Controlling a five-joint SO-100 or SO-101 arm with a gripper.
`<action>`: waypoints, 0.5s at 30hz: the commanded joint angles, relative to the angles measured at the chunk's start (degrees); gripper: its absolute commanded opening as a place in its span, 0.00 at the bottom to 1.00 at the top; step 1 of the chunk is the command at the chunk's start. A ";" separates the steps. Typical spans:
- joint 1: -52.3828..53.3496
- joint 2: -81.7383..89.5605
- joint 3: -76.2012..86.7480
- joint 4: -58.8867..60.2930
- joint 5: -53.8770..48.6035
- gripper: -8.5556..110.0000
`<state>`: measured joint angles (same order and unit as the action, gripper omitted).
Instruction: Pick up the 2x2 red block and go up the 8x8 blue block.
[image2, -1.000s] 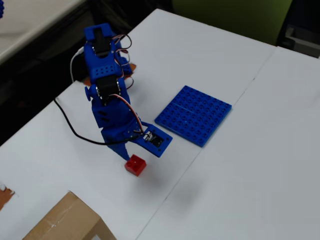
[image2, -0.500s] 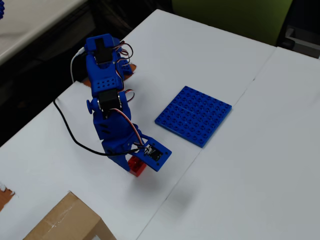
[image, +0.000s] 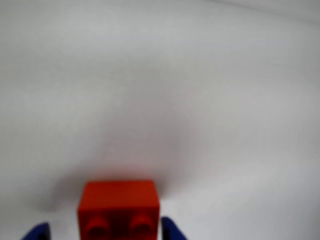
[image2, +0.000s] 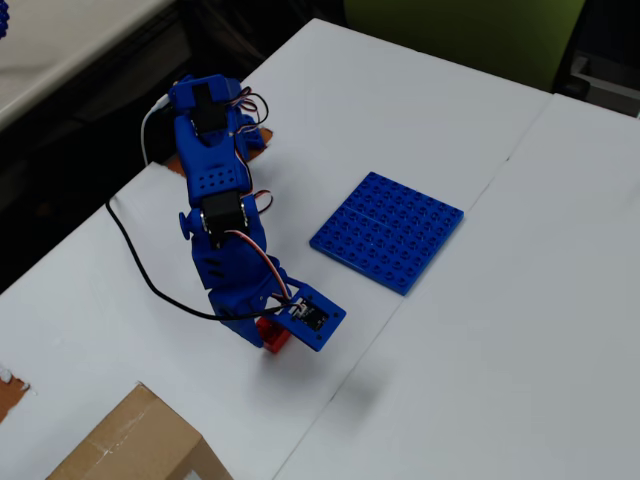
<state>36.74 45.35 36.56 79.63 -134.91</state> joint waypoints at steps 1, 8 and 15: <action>-0.26 0.70 -2.72 -0.70 -0.35 0.26; -0.35 0.35 -2.72 -0.70 -0.44 0.12; -0.44 0.35 -2.72 -0.53 -1.05 0.07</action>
<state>36.74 45.26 36.21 79.63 -135.26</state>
